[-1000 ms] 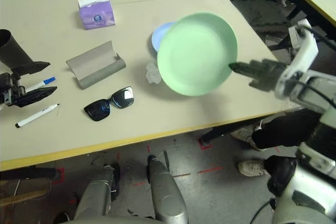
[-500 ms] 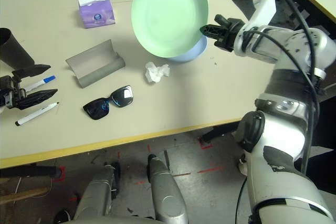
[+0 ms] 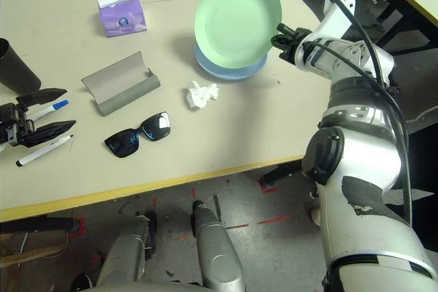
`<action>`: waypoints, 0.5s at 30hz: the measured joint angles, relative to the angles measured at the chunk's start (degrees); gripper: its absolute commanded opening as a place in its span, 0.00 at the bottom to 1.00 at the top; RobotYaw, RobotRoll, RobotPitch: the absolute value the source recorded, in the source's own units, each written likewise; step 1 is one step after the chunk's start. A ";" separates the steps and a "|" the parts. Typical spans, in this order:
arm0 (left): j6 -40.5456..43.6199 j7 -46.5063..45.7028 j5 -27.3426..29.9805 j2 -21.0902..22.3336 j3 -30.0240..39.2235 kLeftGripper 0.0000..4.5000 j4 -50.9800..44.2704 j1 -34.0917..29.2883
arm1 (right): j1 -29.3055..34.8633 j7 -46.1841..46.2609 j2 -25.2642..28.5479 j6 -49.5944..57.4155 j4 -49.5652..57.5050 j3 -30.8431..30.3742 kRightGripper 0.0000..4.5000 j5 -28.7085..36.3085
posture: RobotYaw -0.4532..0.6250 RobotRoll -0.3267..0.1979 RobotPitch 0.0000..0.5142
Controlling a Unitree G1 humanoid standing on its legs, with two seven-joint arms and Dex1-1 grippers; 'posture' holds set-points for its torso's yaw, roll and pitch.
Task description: Organize and tidy the items on the table.
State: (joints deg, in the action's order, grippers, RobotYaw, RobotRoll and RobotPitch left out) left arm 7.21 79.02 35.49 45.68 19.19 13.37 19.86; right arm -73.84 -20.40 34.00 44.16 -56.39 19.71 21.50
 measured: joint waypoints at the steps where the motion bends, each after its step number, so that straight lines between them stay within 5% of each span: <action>1: -0.08 0.00 0.00 -0.02 0.00 1.00 0.01 0.00 | 0.00 -0.43 0.00 0.02 -0.14 -0.16 0.00 -0.08 | 0.24 0.62 0.54; 15: -0.48 0.05 -0.02 -0.43 -0.09 1.00 0.06 0.19 | 0.02 -4.63 2.56 4.00 0.19 -3.07 0.00 -2.16 | 0.24 0.62 0.54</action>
State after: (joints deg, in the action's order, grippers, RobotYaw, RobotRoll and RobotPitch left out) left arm 6.73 79.07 35.48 45.26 19.10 13.43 20.05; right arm -73.82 -25.04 36.56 48.17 -56.20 16.64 19.34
